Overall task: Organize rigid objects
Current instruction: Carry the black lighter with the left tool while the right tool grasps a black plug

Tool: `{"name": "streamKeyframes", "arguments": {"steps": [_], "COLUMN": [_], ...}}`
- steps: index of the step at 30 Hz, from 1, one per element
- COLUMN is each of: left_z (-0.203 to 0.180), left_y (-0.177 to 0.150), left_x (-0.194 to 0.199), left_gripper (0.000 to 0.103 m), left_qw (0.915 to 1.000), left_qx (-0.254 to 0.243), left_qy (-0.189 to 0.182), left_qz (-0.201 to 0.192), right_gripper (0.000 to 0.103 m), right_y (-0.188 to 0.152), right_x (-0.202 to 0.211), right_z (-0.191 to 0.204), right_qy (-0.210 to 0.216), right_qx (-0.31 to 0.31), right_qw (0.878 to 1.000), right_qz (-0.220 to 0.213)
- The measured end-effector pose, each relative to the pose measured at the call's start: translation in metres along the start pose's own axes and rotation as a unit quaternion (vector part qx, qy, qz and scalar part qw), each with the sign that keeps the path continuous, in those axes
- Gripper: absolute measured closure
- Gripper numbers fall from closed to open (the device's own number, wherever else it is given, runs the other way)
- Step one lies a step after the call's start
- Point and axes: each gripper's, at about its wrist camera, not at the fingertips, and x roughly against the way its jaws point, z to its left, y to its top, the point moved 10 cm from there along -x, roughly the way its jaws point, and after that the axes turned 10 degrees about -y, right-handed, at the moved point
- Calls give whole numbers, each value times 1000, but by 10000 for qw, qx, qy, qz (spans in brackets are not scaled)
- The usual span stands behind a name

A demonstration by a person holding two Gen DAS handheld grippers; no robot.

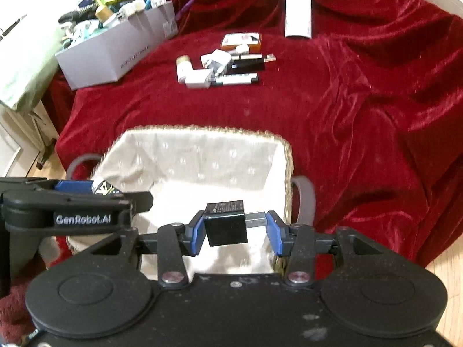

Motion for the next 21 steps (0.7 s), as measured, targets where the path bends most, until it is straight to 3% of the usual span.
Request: {"name": "streamKeyframes", "arguments": {"steps": [5, 21], "left_z": [1, 9], "left_y": [-13, -19], "left_x": [0, -8], "left_gripper": [23, 23], "left_qw": [10000, 9995], "left_qx": [56, 200], "left_qy": [82, 196], "left_qz": [-2, 147], "right_gripper": [59, 59], "right_y": [-17, -20], "right_x": [-1, -8], "right_z": [4, 8], "right_qy": [-50, -46], "right_qx": [-9, 98], "right_qw": [9999, 9994], "right_qz": [121, 329]}}
